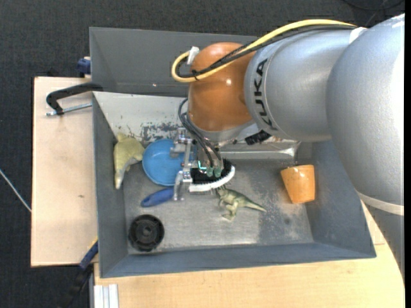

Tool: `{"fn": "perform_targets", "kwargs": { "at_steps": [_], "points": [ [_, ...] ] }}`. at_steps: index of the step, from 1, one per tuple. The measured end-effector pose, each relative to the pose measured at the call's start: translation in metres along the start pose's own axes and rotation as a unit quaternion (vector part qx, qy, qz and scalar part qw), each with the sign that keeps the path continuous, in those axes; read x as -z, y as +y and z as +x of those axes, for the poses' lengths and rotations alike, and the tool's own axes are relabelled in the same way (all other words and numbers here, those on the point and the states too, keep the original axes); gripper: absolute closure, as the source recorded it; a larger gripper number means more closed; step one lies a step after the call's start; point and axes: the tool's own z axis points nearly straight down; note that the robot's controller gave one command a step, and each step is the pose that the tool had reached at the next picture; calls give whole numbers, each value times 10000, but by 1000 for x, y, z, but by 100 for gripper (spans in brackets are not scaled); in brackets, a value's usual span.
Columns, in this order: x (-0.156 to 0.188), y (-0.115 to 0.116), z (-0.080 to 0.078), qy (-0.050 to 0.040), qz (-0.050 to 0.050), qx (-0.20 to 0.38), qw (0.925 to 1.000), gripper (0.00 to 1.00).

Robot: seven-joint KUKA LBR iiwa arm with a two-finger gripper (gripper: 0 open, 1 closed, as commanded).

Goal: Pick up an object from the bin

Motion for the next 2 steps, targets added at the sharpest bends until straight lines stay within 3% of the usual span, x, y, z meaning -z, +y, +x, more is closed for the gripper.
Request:
{"fn": "perform_targets", "kwargs": {
  "at_steps": [1, 2],
  "points": [
    [-58, -1, -4, -37, -1, 611, 9981, 0],
    [-58, 1, -1, 19, -4, 627, 9980, 100]
  ]
}}
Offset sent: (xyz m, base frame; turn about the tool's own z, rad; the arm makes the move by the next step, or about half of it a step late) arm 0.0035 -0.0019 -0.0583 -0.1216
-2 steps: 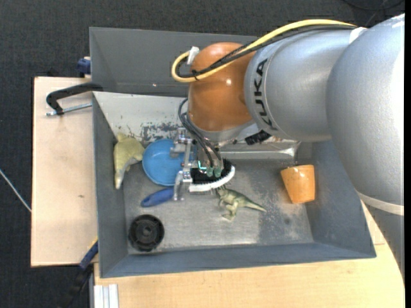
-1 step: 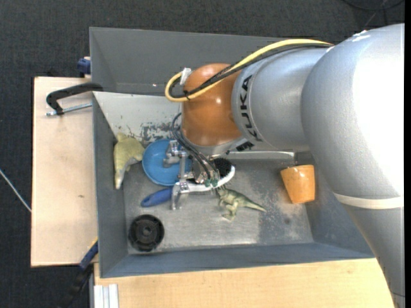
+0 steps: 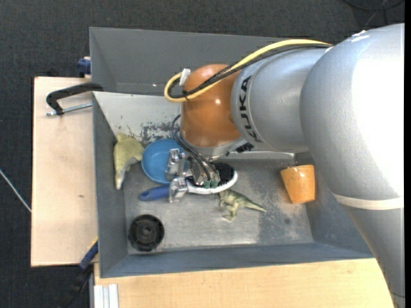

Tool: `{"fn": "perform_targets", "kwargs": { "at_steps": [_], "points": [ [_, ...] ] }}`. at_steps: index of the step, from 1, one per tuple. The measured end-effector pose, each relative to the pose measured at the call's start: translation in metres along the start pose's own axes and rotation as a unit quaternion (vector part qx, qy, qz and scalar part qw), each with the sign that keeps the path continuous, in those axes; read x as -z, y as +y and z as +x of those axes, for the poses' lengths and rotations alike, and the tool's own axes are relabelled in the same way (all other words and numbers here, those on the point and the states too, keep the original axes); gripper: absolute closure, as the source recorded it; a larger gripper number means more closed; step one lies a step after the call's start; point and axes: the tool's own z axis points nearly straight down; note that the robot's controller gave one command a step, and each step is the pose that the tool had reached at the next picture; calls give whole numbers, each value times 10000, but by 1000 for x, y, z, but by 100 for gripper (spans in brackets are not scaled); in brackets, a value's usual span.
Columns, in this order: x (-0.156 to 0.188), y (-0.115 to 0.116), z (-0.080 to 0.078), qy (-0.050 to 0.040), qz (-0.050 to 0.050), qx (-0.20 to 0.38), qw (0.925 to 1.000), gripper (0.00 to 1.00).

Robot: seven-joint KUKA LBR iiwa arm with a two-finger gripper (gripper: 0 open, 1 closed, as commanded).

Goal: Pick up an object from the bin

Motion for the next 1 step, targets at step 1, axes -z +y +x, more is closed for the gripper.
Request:
{"fn": "perform_targets", "kwargs": {
  "at_steps": [1],
  "points": [
    [164, -5, 10, -120, 8, 651, 9978, 100]
  ]
}}
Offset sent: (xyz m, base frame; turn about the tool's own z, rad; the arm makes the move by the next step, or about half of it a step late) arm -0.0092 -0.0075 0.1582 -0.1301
